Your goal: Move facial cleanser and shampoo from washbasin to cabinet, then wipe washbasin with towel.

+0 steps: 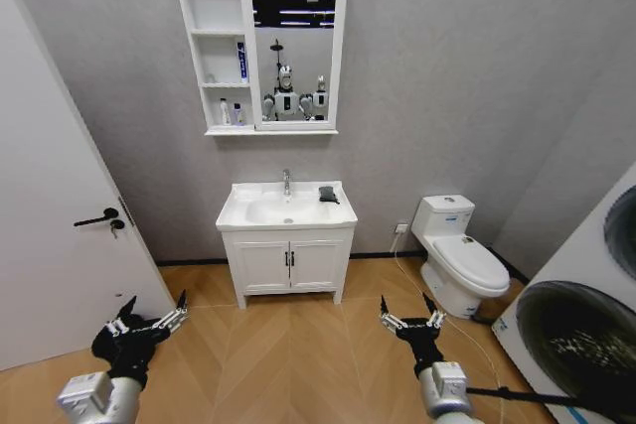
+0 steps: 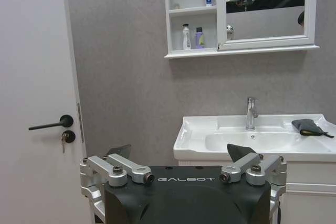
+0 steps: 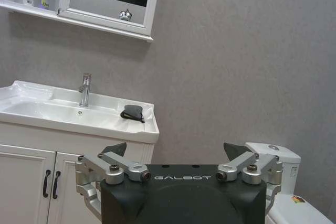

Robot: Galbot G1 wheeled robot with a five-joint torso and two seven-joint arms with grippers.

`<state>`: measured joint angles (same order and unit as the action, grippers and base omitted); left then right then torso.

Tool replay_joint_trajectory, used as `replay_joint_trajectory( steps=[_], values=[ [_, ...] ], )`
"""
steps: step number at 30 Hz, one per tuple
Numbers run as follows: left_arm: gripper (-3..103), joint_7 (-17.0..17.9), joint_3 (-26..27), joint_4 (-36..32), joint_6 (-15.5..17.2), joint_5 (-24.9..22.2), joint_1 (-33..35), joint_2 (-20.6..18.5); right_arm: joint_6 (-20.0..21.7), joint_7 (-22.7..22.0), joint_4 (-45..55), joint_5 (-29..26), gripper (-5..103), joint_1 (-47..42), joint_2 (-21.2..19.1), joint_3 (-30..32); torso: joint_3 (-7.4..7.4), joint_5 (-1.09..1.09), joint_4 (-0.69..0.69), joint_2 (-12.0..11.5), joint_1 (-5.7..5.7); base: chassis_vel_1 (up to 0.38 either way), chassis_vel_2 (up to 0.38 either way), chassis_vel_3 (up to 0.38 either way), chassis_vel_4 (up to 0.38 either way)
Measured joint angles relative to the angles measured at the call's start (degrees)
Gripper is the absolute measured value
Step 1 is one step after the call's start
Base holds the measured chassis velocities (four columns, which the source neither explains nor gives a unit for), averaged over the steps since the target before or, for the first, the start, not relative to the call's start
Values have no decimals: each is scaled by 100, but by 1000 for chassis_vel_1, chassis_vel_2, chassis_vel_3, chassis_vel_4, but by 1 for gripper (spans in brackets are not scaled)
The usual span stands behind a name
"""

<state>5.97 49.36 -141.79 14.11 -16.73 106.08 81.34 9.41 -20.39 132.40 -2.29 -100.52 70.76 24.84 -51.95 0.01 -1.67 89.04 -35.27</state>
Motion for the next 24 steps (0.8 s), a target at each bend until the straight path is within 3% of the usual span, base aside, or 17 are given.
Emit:
replay_joint_trajectory(
  steps=[24],
  values=[
    [100, 0, 0, 0, 0, 0, 0, 0, -2, 0, -1, 0, 100, 0, 0, -1, 0, -2, 0, 0, 0, 8, 6, 4, 6]
  ],
)
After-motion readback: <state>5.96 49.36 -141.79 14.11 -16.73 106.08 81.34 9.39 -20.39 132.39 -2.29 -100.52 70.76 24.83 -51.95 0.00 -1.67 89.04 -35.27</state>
